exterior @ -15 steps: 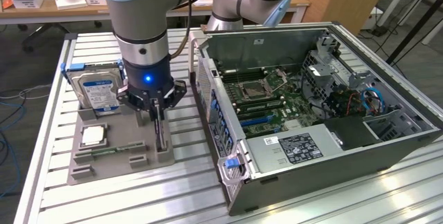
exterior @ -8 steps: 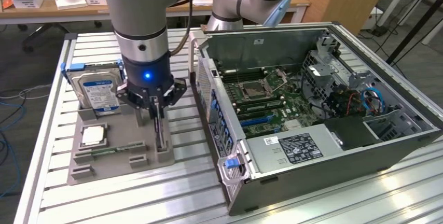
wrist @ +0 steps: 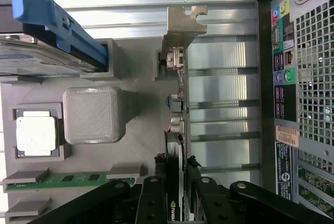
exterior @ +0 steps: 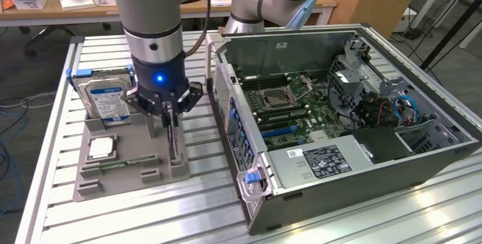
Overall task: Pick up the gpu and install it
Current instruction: 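Pick up the gpu and move the gpu toward the slot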
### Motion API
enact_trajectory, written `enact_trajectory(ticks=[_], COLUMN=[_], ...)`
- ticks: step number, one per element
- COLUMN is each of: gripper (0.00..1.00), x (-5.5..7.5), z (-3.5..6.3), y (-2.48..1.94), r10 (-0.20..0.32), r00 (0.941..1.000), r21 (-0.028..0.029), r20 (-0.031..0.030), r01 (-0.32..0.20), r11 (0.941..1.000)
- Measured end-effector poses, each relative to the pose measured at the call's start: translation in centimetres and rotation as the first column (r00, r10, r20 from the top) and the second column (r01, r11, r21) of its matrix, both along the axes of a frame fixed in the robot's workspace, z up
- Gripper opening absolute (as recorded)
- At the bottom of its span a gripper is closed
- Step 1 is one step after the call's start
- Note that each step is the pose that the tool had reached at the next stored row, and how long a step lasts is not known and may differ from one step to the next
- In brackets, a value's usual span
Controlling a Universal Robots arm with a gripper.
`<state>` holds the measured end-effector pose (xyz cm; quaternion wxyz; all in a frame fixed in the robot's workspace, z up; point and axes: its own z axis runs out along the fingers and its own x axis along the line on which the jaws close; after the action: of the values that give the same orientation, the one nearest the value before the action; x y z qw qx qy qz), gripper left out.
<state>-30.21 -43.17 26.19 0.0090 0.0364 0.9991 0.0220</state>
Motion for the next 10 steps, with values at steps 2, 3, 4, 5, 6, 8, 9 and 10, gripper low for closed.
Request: enact_trajectory(ticks=[2,3,4,5,6,8,9,10], gripper=[0.26,0.26,0.26,0.26,0.26,0.26,0.26,0.26], x=[0.0,0.0,0.0,0.0,0.0,0.0,0.0,0.0], z=[0.18,0.26,0.35,0.43,0.52,0.69,0.78,0.85], y=[0.0,0.0,0.0,0.0,0.0,0.0,0.0,0.0], r10=[0.0,0.0,0.0,0.0,0.0,0.0,0.0,0.0], r00=[1.0,1.0,1.0,1.0,1.0,1.0,1.0,1.0], r21=[0.0001,0.0,0.0,0.0001,0.0001,0.0,0.0,0.0001], r20=[0.0,0.0001,0.0,0.0,0.0001,0.0,0.0,0.0], r01=[0.0,0.0,0.0,0.0,0.0,0.0,0.0,0.0], r11=[1.0,1.0,1.0,1.0,1.0,1.0,1.0,1.0])
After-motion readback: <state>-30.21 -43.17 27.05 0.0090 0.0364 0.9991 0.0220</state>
